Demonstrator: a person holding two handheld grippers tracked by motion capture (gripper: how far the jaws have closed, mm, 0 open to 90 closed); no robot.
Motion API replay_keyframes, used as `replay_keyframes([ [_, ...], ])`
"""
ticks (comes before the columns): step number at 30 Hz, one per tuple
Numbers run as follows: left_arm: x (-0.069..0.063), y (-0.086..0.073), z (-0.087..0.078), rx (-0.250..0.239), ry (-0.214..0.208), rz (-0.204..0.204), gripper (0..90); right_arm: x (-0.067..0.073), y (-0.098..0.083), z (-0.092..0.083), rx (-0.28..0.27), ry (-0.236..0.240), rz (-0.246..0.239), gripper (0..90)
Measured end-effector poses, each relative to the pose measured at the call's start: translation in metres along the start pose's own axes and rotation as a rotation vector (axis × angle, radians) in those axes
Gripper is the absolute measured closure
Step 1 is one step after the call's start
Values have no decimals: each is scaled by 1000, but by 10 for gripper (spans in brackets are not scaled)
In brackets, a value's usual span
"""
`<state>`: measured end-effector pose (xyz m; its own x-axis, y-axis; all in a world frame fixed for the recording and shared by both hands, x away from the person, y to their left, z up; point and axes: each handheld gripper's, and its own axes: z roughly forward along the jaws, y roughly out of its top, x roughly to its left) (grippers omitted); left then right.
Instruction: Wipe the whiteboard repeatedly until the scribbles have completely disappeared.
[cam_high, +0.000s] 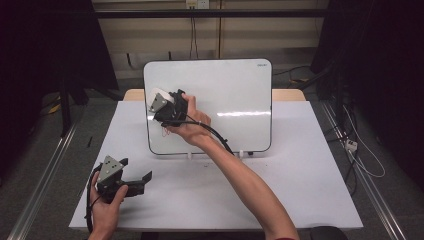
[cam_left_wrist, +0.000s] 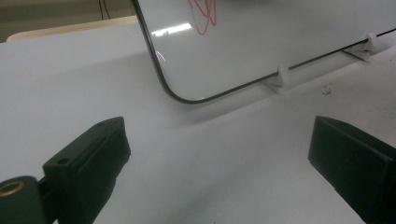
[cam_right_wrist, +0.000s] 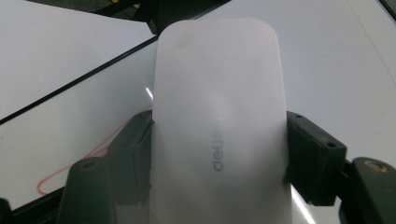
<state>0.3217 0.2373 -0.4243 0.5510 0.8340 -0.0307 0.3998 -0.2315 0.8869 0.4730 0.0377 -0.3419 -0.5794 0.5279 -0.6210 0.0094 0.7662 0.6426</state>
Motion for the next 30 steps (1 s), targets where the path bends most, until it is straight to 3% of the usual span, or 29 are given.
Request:
replay_keyframes([
  [4,1,0,1,5,1,3,48,3,0,-1,1,5,-6,314],
  [10,0,0,1,9,-2,10,48,20,-2,-1,6,23,-56,314],
  [22,0,-1,2,6,-1,1,48,15,-2,-3,11,28,-43,314],
  [24,0,-1,2,3,2,-3,48,14,-2,-3,4,23,-18,315],
  [30,0,-1,1,5,-1,1,48,7,-2,-4,4,20,-4,315],
])
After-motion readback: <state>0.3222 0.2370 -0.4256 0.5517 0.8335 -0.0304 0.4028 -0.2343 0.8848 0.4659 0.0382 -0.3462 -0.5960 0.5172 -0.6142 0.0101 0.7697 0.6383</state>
